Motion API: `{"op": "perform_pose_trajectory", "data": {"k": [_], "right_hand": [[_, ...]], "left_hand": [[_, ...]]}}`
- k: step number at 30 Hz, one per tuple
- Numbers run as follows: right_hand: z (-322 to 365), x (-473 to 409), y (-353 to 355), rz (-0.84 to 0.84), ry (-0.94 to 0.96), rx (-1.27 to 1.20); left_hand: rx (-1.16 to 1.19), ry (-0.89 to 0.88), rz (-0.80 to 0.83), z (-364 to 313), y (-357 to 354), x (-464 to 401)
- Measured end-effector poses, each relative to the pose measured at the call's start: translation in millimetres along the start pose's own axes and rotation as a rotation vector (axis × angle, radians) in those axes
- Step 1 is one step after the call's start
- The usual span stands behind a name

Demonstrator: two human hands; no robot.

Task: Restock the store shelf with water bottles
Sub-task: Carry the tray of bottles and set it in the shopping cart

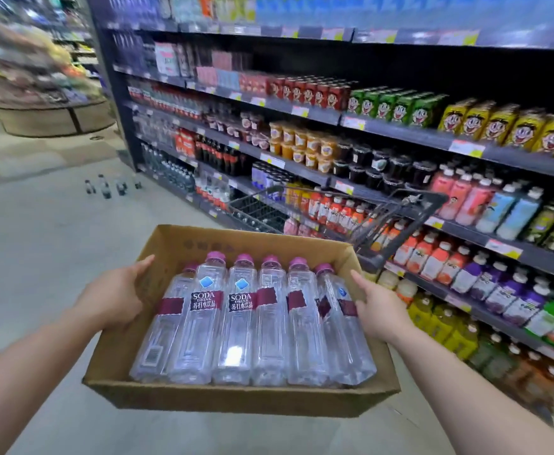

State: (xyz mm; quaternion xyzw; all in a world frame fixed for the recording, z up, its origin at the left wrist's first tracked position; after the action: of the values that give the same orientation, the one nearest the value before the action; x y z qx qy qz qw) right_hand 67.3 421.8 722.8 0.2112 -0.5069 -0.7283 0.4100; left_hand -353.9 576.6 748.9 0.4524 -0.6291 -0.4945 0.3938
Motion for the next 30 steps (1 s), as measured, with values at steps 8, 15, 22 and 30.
{"op": "perform_pose_trajectory", "data": {"k": [8, 15, 22, 30], "right_hand": [[100, -126, 0, -0.002, -0.001, -0.008], [153, -256, 10, -0.016, 0.014, -0.022], [191, -362, 16, -0.053, -0.046, 0.034], [195, -444, 7, -0.125, -0.252, -0.008]], "left_hand": [[0.092, -0.018, 0.008, 27, 42, -154], [0.087, -0.06, -0.033, 19, 66, -293], [0.095, -0.12, -0.021, 15, 71, -423], [0.007, -0.316, 0.041, -24, 59, -598]]}}
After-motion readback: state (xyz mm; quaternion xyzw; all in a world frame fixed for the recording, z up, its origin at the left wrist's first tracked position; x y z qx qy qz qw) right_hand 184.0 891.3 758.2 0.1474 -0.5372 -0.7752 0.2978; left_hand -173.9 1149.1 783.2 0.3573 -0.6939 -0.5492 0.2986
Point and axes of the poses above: each hand's wrist, its own x-axis away from the middle knuckle, its own y-axis out of the back of the hand, z = x × y, the point moved 10 cm from there along -x, towards the middle knuckle, and after that the axes turned 9 degrees about -y, right-handed, at the moved point
